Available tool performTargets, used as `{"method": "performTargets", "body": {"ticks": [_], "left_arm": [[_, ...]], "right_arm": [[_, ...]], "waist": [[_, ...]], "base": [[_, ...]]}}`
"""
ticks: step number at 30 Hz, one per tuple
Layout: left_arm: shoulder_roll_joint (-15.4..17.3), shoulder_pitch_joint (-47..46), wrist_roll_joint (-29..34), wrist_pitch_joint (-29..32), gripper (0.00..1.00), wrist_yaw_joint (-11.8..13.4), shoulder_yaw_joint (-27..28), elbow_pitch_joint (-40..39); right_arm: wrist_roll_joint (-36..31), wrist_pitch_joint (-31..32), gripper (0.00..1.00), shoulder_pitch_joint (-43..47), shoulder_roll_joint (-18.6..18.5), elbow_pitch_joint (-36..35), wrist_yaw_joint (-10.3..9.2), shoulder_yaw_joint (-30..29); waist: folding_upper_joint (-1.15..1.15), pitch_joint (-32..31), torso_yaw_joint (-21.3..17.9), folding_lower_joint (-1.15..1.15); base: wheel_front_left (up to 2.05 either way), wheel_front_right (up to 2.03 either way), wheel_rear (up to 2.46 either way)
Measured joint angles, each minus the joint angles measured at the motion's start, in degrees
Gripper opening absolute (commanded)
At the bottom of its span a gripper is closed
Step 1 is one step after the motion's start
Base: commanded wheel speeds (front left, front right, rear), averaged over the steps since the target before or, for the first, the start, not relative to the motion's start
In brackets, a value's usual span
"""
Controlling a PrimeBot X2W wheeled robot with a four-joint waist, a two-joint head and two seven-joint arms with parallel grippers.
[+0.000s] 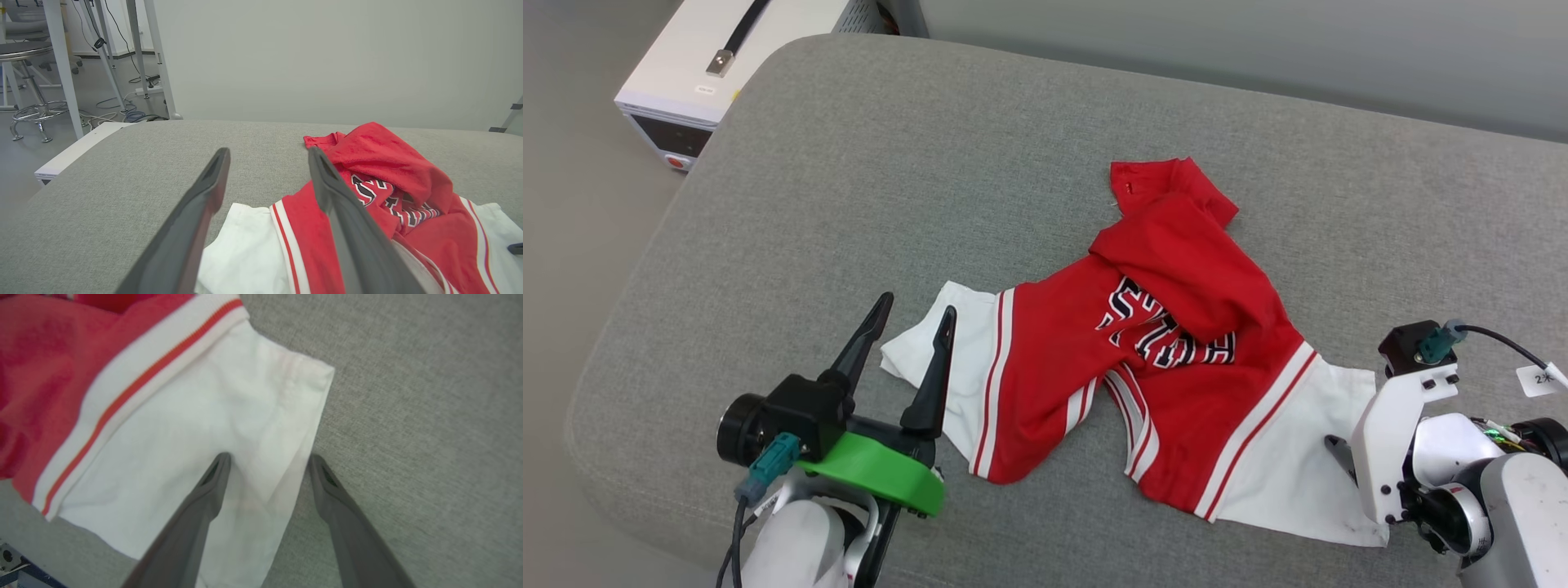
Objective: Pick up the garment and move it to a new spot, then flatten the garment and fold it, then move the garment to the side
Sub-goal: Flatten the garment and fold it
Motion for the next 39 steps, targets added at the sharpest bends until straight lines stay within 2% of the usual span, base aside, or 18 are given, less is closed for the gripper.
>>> {"method": "performTargets", "body": {"ticks": [1, 2, 8, 16, 17, 23, 24, 25, 33, 39], "left_arm": [[0.0, 0.0, 0.0, 0.0, 1.00, 0.0, 0.1, 0.0], [0.1, 0.0, 0.0, 0.0, 1.00, 0.0, 0.2, 0.0], [0.2, -0.2, -0.1, 0.0, 1.00, 0.0, 1.0, 0.4], [0.3, -0.5, -0.3, 0.0, 1.00, 0.0, 0.4, 1.1], [0.3, -0.6, -0.4, 0.0, 1.00, 0.0, -0.1, 1.5], [0.3, -1.0, -0.7, 0.0, 1.00, -0.1, -0.4, 2.5], [0.3, -1.1, -0.8, 0.0, 1.00, -0.1, -0.4, 2.6], [0.3, -1.2, -0.8, 0.0, 1.00, -0.1, -0.4, 2.7], [0.5, -1.5, -1.8, 0.0, 1.00, -0.1, -0.8, 3.1], [1.3, -1.2, -4.2, 0.0, 1.00, -0.3, -1.0, 2.9]], "right_arm": [[0.1, 0.0, 0.16, 0.0, 0.0, 0.1, -0.01, 0.1], [0.1, -0.3, 0.00, 0.0, -0.2, 0.2, -0.01, 0.3], [0.8, -1.9, 0.00, -0.4, -3.1, 0.1, 0.07, 0.2], [1.0, -2.3, 0.00, -0.5, -11.5, 1.7, 0.05, -6.7], [1.2, -2.3, 0.00, -0.6, -13.4, 2.7, 0.05, -8.8], [1.1, -4.1, 0.00, -1.0, -15.4, 5.5, 0.05, -11.0], [1.1, -4.9, 0.25, -1.0, -15.3, 5.9, 0.05, -11.1], [1.0, -6.1, 1.00, -1.0, -15.2, 6.1, 0.05, -11.1], [0.5, -16.4, 1.00, -1.1, -13.3, 6.9, 0.05, -11.7], [1.1, -28.2, 1.00, -0.6, -11.3, 1.4, 0.05, -12.5]], "waist": [[0.00, 0.1, 0.1, 0.00], [0.00, 0.3, 0.1, 0.00], [0.00, 0.5, -0.9, 0.00], [0.00, 0.3, -2.8, 0.00], [0.00, 0.6, -3.2, 0.00], [0.00, 1.5, -3.8, 0.00], [0.00, 1.5, -4.0, 0.00], [0.00, 1.6, -4.1, 0.00], [0.00, 0.2, -5.5, 0.00], [0.00, -1.9, -7.3, 0.00]], "base": [[0.00, 0.00, 0.00], [0.00, 0.00, 0.00], [0.00, 0.00, 0.00], [0.00, 0.00, 0.00], [0.00, 0.00, 0.00], [0.00, 0.00, 0.00], [0.00, 0.00, 0.00], [0.00, 0.00, 0.00], [0.00, 0.00, 0.00], [0.00, 0.00, 0.00]]}}
